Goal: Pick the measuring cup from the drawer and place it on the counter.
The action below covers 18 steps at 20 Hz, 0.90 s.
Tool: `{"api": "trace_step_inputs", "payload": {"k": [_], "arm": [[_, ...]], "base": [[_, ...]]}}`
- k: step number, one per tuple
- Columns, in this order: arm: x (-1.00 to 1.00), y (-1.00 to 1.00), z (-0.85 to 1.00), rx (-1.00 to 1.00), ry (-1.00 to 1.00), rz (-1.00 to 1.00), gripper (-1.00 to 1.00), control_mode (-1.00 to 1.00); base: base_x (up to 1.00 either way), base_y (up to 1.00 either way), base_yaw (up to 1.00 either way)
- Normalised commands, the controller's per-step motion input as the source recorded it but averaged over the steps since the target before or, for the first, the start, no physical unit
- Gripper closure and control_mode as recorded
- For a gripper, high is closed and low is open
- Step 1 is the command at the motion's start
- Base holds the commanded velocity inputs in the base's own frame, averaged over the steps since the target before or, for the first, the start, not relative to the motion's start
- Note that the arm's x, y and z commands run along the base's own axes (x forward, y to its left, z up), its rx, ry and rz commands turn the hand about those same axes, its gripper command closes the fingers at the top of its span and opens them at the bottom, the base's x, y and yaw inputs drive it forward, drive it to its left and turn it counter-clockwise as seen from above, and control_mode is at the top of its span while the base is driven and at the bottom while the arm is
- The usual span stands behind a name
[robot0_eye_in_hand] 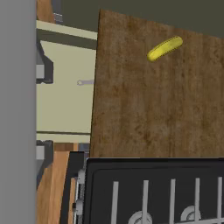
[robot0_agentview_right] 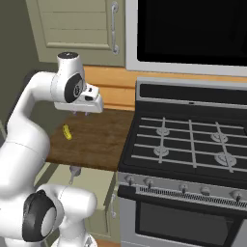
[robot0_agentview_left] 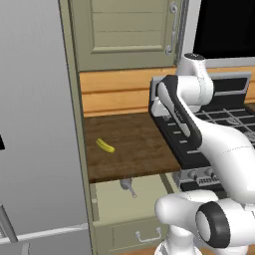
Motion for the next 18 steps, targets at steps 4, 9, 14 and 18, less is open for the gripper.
{"api": "trace_step_inputs", "payload": {"k": [4,9,14,18], "arm": [[-0.33,0.00,0.00,0.00,0.00,0.00,-1.00,-1.00],[-0.95,0.01,0.00,-0.01,-0.11,-0.01,-1.00,-1.00],[-0.98,0.00,0.00,0.01,-0.08,-0.06,-1.00,-1.00],[-0.80,0.04,0.00,0.00,-0.01,0.00,-1.00,-1.00]], "base": [[0.00,0.00,0.00],[0.00,0.00,0.00],[0.00,0.00,0.00],[0.00,0.00,0.00]]}}
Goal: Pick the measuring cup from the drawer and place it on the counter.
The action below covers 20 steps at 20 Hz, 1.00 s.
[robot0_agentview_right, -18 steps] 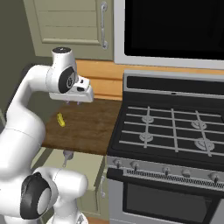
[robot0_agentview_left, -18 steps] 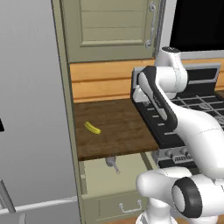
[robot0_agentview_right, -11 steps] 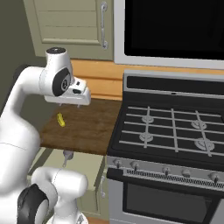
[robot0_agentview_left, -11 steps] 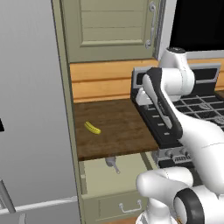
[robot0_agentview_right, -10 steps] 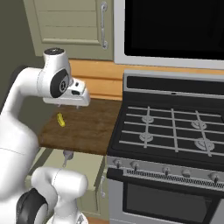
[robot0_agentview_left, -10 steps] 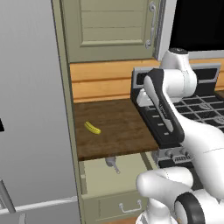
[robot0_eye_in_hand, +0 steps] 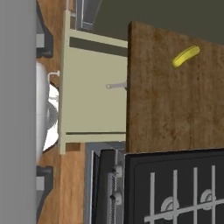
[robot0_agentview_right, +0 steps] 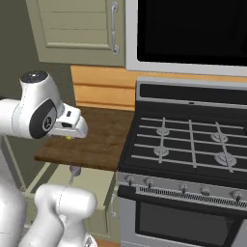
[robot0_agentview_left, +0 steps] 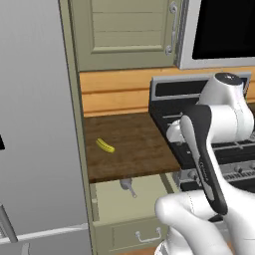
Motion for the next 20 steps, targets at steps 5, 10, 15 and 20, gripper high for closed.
{"api": "trace_step_inputs", "payload": {"k": [5,10,15,20], "arm": [[-0.15,0.00,0.00,0.00,0.00,0.00,-1.00,1.00],[0.00,0.00,0.00,0.00,0.00,0.00,-1.00,1.00],[0.00,0.00,0.00,0.00,0.00,0.00,-1.00,1.00],[0.00,0.00,0.00,0.00,0.00,0.00,-1.00,1.00]], "base": [[-0.46,-0.24,0.00],[-0.63,-0.98,0.16],[0.51,-0.67,0.55],[0.44,-0.35,0.78]]}}
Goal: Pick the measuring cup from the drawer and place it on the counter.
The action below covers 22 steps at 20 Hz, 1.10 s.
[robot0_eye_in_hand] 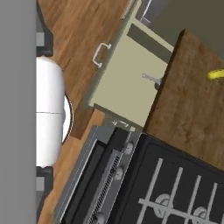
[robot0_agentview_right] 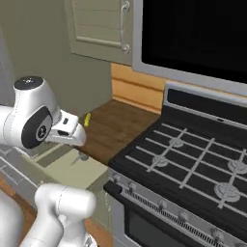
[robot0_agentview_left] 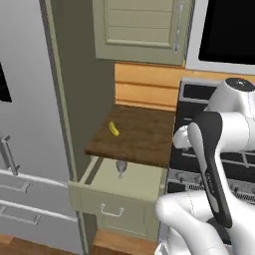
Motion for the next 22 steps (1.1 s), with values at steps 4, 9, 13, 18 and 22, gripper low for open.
{"api": "trace_step_inputs", "payload": {"k": [4,9,13,18,22], "arm": [[0.00,0.00,0.00,0.00,0.00,0.00,-1.00,1.00],[0.00,0.00,0.00,0.00,0.00,0.00,-1.00,1.00],[0.00,0.00,0.00,0.00,0.00,0.00,-1.00,1.00],[0.00,0.00,0.00,0.00,0.00,0.00,-1.00,1.00],[0.13,0.00,-0.09,0.00,0.00,0.06,-1.00,-1.00]], "base": [[-0.08,-0.47,0.82],[-0.40,-0.66,0.76],[0.08,-0.65,0.61],[0.34,-0.75,0.39],[-0.03,-0.23,0.14]]}}
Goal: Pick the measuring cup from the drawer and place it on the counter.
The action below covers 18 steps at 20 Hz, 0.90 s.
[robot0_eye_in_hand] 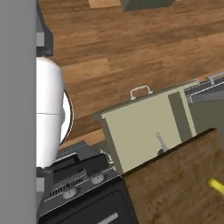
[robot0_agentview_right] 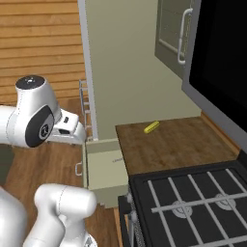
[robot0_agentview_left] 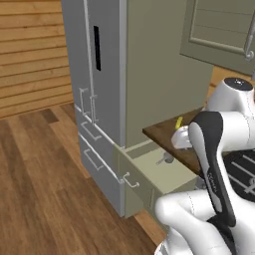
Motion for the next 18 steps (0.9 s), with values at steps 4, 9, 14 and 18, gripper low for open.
{"api": "trace_step_inputs", "payload": {"k": [4,9,14,18], "arm": [[0.99,0.08,-0.92,-0.01,0.00,0.09,-1.00,-1.00],[1.00,0.58,-1.00,-0.15,0.00,0.08,-1.00,-1.00],[0.95,0.10,-0.97,-0.05,0.04,0.03,-1.00,-1.00],[0.58,0.02,-0.41,0.04,0.10,0.07,-1.00,-1.00]], "base": [[0.00,0.00,0.00],[0.00,0.00,0.00],[0.00,0.00,0.00],[0.00,0.00,0.00]]}}
